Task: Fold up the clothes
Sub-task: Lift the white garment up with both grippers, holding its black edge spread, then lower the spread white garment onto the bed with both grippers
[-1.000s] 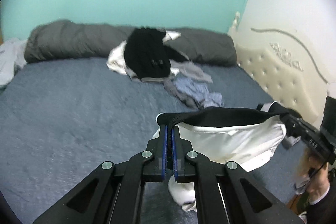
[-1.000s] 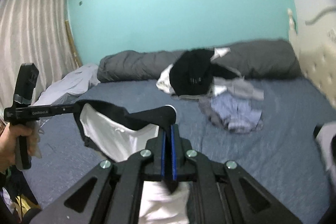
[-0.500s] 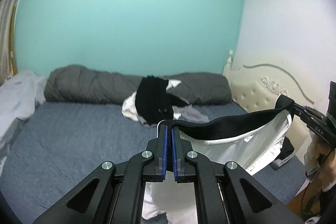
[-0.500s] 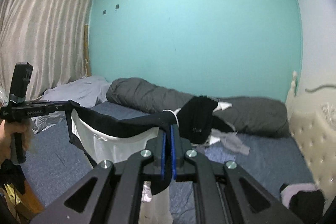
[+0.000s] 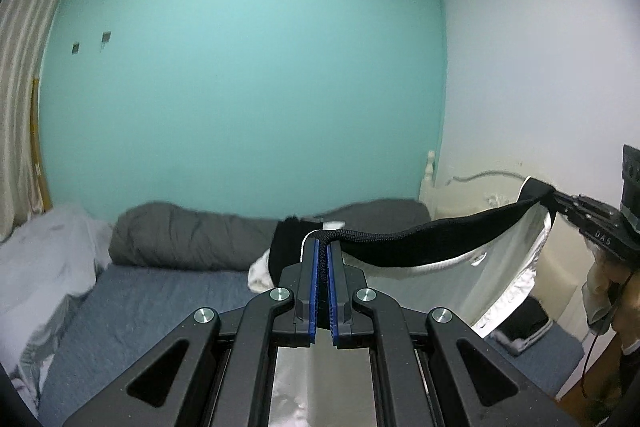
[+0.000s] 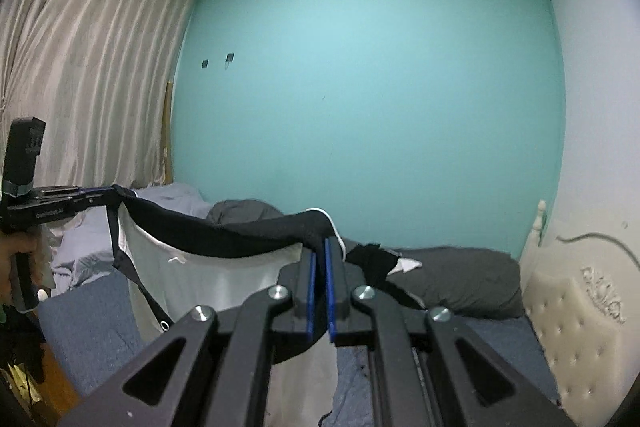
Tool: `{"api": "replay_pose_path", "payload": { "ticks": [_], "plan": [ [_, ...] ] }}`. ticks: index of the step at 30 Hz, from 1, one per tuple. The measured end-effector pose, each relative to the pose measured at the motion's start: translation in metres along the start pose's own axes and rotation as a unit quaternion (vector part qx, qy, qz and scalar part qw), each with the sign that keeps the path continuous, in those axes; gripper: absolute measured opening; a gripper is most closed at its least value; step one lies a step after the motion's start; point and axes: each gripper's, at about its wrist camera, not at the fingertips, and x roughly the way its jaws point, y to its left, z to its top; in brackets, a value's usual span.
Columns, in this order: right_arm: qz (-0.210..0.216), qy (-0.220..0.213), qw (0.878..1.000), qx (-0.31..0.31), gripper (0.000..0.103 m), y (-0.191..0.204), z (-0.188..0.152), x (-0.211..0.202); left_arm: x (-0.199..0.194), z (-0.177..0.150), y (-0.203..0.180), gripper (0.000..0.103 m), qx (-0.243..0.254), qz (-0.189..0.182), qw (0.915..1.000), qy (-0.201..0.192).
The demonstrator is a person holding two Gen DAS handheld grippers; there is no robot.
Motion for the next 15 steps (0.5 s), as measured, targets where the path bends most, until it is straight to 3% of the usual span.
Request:
{"api": "replay_pose_path", "payload": {
  "ticks": [9,15],
  "plan": [
    [-0.011,-0.041,0.999,-0.020,0.004,0.006,0.069,-0.059,-0.069,0.067,-0.020,0.004,0.017,-0.005,0.9984,-0.053],
    [-0.010,-0.041,0.999,-0.024,0.004,0.008,0.082,-0.082,-0.088,0.068,-0.026,0.004,0.021,-0.009,0.9983,-0.053]
  ]
}}
